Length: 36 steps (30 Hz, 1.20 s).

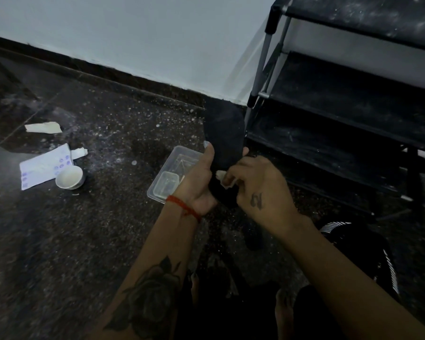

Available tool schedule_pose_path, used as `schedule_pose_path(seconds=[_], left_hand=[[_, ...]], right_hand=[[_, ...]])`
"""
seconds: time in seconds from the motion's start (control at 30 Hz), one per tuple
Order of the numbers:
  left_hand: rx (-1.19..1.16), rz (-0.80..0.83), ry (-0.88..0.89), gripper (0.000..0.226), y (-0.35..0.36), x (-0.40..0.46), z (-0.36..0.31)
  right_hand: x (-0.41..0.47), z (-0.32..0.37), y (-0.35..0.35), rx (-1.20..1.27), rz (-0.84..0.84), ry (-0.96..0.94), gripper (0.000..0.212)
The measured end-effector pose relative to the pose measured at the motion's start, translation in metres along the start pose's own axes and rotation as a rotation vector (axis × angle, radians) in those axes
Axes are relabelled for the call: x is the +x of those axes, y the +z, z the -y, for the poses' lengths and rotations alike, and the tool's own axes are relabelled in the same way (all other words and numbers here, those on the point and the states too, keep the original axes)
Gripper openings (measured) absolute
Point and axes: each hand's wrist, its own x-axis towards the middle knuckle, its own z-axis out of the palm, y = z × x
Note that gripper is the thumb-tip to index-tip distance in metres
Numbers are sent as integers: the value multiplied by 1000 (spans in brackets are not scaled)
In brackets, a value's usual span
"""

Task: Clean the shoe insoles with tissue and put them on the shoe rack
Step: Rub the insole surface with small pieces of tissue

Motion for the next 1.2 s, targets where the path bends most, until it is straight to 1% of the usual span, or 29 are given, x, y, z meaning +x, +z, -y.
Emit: schedule_pose_path(seconds=[0.07, 0.13, 0.17, 0.23, 0.3, 0.33, 0.4, 0.47, 0.53, 0.63, 0.7, 0.77, 0.83, 0.87, 0.93, 1.0, 1.07, 1.13, 1.2], left_hand=[[5, 3, 12, 71, 1, 0, 0], [7, -4, 32, 69, 3, -3, 0], [9, -2, 36, 68, 4, -4, -1], [14, -16, 44, 63, 5, -4, -2], [-1, -29, 45, 65, 4, -2, -2], [-10, -25, 39, 68, 3, -1, -1], [17, -30, 46, 72, 1, 1, 1], [36, -36, 46, 72, -2, 3, 2], [46, -27, 51, 72, -1, 2, 3], [71, -19, 60, 69, 1, 3, 4], [86, -30, 72, 61, 3, 2, 4], [84, -37, 95, 59, 3, 2, 4], [92, -77, 113, 55, 2, 3, 3], [95, -90, 112, 54, 2, 4, 4], [74, -78, 104, 63, 3, 4, 3], [80, -63, 108, 71, 2, 4, 3], [72, -76, 107, 70, 1, 1, 3], [45, -92, 117, 60, 2, 0, 2], [28, -94, 121, 59, 3, 1, 1]], right_hand=[[1, -7, -3, -96, 4, 55, 22], [2, -13, -8, -163, -45, 115, 12], [2, -15, -11, -153, -73, 154, 8], [4, -14, -16, 5, -149, 217, 11], [5, -4, -16, 210, -175, 182, 19], [5, 1, -13, 254, -136, 148, 20], [2, 8, -5, 258, -12, 83, 17], [1, 9, -4, 245, 87, 70, 18], [1, 5, -8, 176, 118, 88, 20], [0, -4, -13, -14, 141, 144, 20], [0, -10, -15, -93, 95, 198, 14], [0, -12, -17, -90, -34, 213, 12], [1, -6, -19, 29, -132, 179, 14], [1, 0, -18, 121, -130, 154, 15], [-1, 10, -17, 257, -23, 111, 16], [-3, 16, -16, 286, 106, 73, 13], [-4, 15, -18, 272, 202, 81, 11], [-6, 10, -22, 177, 280, 108, 8], [-7, 2, -23, -8, 298, 137, 8]])
